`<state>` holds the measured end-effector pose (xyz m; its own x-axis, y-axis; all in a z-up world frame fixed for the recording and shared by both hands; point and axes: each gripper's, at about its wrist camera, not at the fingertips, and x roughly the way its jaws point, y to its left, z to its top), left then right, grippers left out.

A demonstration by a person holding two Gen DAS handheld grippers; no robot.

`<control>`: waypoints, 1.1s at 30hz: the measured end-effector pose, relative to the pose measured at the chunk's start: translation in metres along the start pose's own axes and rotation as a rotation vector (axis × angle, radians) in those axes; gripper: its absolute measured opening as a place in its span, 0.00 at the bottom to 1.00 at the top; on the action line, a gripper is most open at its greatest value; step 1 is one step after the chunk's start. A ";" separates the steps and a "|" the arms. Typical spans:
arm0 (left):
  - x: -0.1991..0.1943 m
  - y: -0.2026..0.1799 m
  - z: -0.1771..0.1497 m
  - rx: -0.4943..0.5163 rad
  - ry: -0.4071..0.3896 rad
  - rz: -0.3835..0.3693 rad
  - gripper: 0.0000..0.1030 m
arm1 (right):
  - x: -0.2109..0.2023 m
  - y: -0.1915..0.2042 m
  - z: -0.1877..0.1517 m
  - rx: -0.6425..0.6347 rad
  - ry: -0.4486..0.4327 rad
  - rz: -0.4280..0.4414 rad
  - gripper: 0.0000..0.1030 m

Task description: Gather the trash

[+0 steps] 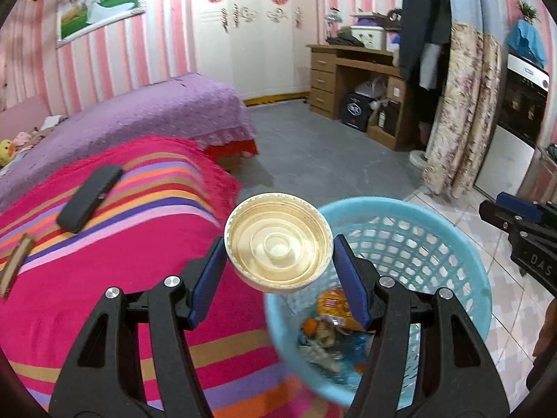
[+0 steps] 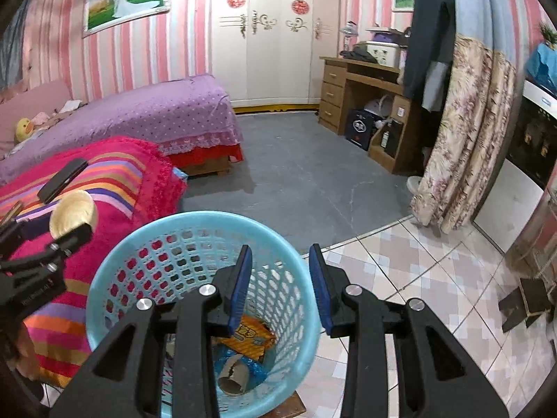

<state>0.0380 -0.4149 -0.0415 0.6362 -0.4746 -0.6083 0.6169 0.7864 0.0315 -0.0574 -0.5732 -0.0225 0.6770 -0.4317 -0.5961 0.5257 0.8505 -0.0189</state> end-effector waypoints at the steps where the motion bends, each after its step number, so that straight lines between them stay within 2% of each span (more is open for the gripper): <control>1: 0.004 -0.003 0.000 0.003 0.011 -0.015 0.60 | 0.000 -0.003 -0.001 0.006 0.001 -0.007 0.43; 3: 0.013 -0.009 -0.002 0.009 0.037 -0.046 0.60 | 0.000 -0.008 -0.002 0.019 0.000 -0.014 0.43; 5: 0.016 -0.012 -0.002 0.021 0.044 -0.047 0.76 | 0.001 -0.013 -0.002 0.034 -0.002 -0.021 0.47; 7: 0.015 -0.014 -0.003 0.031 0.027 -0.023 0.84 | -0.001 -0.016 -0.003 0.046 -0.009 -0.024 0.61; 8: 0.012 -0.012 -0.003 0.035 0.017 -0.017 0.87 | -0.002 -0.018 -0.003 0.050 -0.014 -0.025 0.64; 13: -0.006 0.009 -0.001 0.027 -0.032 0.052 0.92 | -0.008 -0.018 -0.004 0.051 -0.033 -0.032 0.85; 16: -0.023 0.028 0.002 0.009 -0.064 0.097 0.93 | -0.012 -0.009 -0.003 0.039 -0.045 -0.032 0.90; 25: -0.114 0.116 0.002 -0.071 -0.178 0.260 0.94 | -0.057 0.048 0.006 -0.055 -0.143 0.015 0.95; 31: -0.176 0.176 -0.017 -0.105 -0.240 0.427 0.95 | -0.087 0.093 0.010 -0.082 -0.193 0.094 0.95; 33: -0.191 0.190 -0.024 -0.126 -0.242 0.457 0.95 | -0.095 0.101 0.007 -0.067 -0.197 0.126 0.95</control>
<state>0.0227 -0.1652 0.0611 0.9252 -0.1383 -0.3535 0.2007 0.9687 0.1462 -0.0650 -0.4479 0.0374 0.8259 -0.3653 -0.4295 0.3995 0.9167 -0.0115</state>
